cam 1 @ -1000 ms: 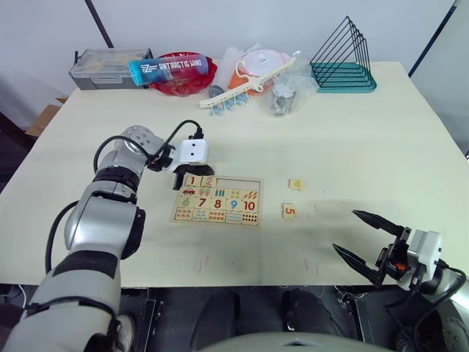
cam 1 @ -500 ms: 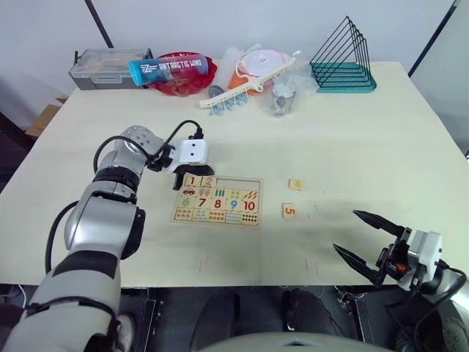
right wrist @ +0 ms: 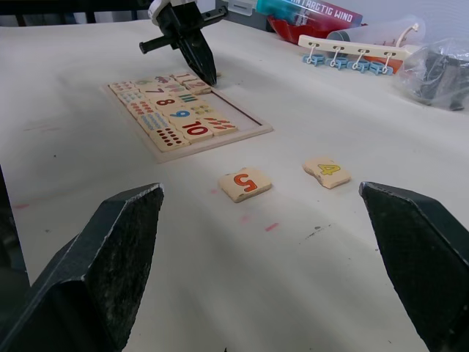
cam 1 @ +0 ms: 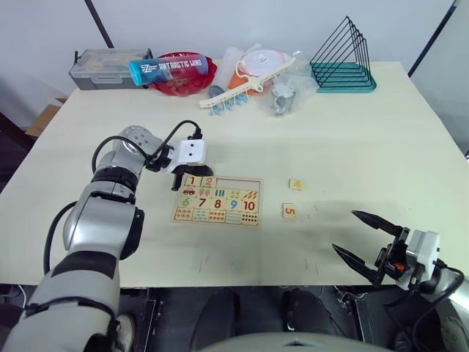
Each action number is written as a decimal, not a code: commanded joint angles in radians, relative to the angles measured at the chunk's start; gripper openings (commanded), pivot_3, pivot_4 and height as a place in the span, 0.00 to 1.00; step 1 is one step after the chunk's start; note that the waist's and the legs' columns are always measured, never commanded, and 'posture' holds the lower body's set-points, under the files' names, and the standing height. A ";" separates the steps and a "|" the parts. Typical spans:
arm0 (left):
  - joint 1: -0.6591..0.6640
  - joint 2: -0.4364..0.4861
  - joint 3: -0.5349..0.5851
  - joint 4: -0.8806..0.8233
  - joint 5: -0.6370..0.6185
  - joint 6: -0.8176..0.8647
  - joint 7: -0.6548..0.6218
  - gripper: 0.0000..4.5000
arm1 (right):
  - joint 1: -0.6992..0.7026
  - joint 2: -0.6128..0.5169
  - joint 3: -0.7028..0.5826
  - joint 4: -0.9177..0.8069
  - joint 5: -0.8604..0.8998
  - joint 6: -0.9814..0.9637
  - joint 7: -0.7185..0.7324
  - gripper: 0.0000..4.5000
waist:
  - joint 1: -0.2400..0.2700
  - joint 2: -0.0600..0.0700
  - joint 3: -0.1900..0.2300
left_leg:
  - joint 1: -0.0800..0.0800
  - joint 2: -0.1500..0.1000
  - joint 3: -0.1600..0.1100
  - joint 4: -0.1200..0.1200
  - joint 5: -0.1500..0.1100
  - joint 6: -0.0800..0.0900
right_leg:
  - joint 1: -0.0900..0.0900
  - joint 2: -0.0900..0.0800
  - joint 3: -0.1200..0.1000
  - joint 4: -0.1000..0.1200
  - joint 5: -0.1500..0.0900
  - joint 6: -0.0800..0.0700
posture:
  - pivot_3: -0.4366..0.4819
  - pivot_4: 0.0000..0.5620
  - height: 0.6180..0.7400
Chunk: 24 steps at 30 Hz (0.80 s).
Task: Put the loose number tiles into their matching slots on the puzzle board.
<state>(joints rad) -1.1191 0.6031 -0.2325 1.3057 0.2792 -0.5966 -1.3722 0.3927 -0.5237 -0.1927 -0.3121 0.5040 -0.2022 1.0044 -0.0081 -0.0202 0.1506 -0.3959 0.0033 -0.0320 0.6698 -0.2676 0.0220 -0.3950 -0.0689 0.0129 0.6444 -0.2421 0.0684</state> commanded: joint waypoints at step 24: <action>0.012 0.029 0.022 -0.009 -0.018 -0.013 -0.019 0.01 | -0.023 -0.002 0.003 -0.006 0.002 -0.008 0.003 1.00 | 0.000 0.000 0.000 | 0.000 0.000 0.000 0.000 0.000 0.000 | 0.000 0.000 0.000 0.000 0.000 0.000 | 0.48 0.27 1.00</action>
<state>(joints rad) -1.1083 0.6164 -0.2223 1.3056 0.2706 -0.5979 -1.3842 0.3725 -0.5239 -0.1908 -0.3066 0.4966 -0.2020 1.0028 -0.0083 -0.0201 0.1506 -0.3958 0.0033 -0.0320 0.6698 -0.2676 0.0220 -0.3950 -0.0689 0.0129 0.6445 -0.2421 0.0684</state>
